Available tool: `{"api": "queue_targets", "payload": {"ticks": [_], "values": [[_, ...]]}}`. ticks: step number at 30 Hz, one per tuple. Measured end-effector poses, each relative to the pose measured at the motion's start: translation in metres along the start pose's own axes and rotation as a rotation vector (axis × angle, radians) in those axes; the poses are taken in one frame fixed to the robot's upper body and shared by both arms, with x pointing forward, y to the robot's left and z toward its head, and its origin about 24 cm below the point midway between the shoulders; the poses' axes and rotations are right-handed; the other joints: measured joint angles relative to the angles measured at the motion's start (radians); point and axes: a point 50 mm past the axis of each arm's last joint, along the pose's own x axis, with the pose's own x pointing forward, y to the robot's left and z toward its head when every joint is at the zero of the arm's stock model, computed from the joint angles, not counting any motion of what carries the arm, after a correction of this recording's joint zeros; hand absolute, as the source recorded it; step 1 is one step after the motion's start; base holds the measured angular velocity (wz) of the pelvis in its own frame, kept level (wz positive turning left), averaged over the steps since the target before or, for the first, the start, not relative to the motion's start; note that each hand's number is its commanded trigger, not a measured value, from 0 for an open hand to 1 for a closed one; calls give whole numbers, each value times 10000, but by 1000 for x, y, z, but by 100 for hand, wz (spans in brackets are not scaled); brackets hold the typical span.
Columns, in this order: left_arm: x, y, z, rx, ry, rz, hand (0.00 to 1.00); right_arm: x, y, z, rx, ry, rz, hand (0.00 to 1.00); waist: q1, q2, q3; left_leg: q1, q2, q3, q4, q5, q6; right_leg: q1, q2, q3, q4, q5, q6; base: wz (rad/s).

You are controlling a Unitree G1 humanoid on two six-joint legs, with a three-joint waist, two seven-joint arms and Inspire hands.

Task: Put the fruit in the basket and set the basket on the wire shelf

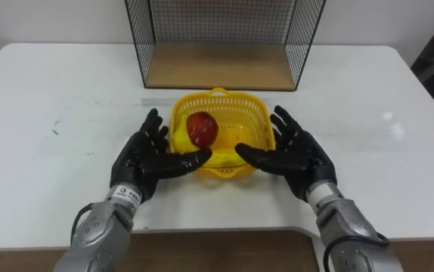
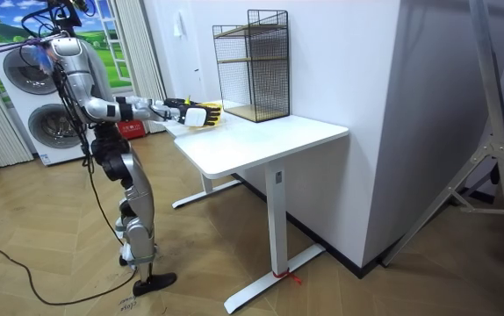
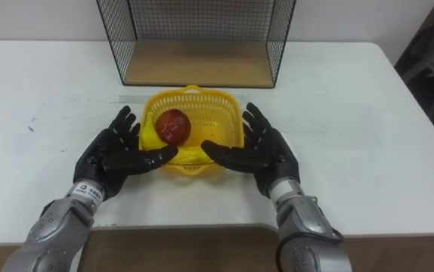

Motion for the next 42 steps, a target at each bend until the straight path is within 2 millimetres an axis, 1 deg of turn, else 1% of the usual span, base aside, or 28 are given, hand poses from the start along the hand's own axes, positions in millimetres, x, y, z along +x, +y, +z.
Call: {"api": "queue_targets", "payload": {"ticks": [5,10,12,18,27,31,34,42], "values": [[0,-1,-1,11,36,-29,0,0,2,-1,-23,50,80,0,-10,2,2,17,4,4,-1,0,0,19,-1,-10,20,3,-3,0],[4,1,-3,33,204,21,0,0,7,-4,-52,157,260,0,-22,2,9,-18,5,12,-4,0,0,6,0,3,60,2,-3,0],[6,0,-1,70,158,-7,0,0,7,-4,-60,173,288,0,-15,-5,14,-29,4,21,-33,0,1,-16,7,22,57,1,-1,0],[7,-3,-1,104,182,-120,0,1,11,-6,276,246,455,0,-5,3,8,-5,4,122,-44,0,0,-80,21,151,58,2,-1,-6],[7,-6,-2,117,206,-245,0,1,14,-7,245,305,561,0,-33,20,0,32,7,181,-44,0,0,-87,16,155,55,4,-2,-1],[7,-7,-2,112,216,-261,0,1,14,-8,244,308,565,0,-40,36,10,34,10,199,-44,0,0,-87,16,151,67,11,-5,0],[7,-7,-3,96,223,-270,0,1,14,-8,248,312,581,0,-30,84,40,26,10,217,-43,0,0,-107,17,178,91,14,-3,0],[8,-12,-5,44,276,-387,0,3,16,-5,225,218,655,0,-28,94,35,-30,7,236,-40,0,0,-141,27,236,100,15,1,0]]}}
